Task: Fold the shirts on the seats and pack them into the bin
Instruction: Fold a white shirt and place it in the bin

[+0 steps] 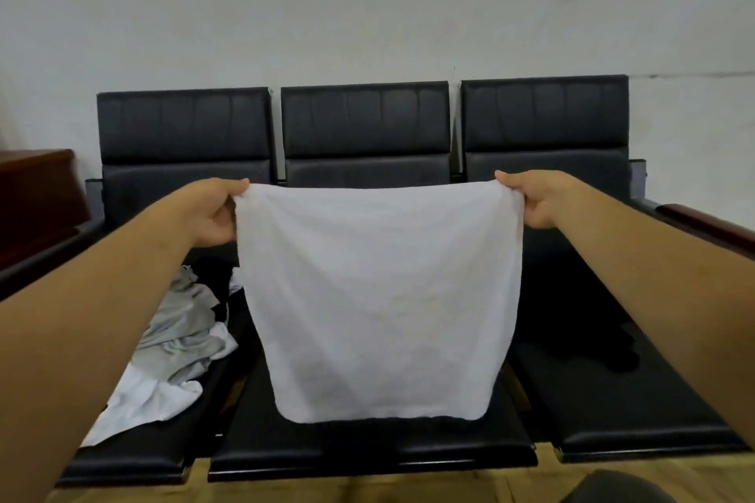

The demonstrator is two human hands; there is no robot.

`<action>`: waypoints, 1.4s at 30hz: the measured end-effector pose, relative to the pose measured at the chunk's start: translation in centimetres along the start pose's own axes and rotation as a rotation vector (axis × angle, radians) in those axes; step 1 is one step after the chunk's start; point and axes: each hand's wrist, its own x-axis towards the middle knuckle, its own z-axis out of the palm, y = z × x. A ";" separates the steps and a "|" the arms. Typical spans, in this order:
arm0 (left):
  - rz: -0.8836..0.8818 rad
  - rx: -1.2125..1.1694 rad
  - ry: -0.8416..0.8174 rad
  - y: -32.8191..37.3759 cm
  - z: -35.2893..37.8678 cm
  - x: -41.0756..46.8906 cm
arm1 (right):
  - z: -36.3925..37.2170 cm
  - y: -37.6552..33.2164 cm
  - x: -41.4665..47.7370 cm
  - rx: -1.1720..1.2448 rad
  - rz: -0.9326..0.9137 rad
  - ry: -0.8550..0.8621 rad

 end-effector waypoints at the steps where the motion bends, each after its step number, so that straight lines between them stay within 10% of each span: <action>1: -0.001 -0.007 -0.019 -0.6 -0.1 0.6 | 0.2 0.4 0.6 0.011 0.029 -0.009; 13: 0.105 0.013 0.128 -2.2 1.1 13.1 | 5.4 3.7 13.8 -0.122 -0.086 0.208; 24: 0.396 0.110 0.166 2.3 -0.8 14.0 | 6.1 -1.2 13.3 0.264 -0.244 0.094; 37: -0.233 0.464 0.021 -24.3 -5.4 2.0 | 0.5 26.4 5.3 0.158 0.421 0.086; 42: -0.345 0.450 0.018 -25.3 -6.4 0.7 | 0.3 27.8 4.2 -0.159 0.301 -0.015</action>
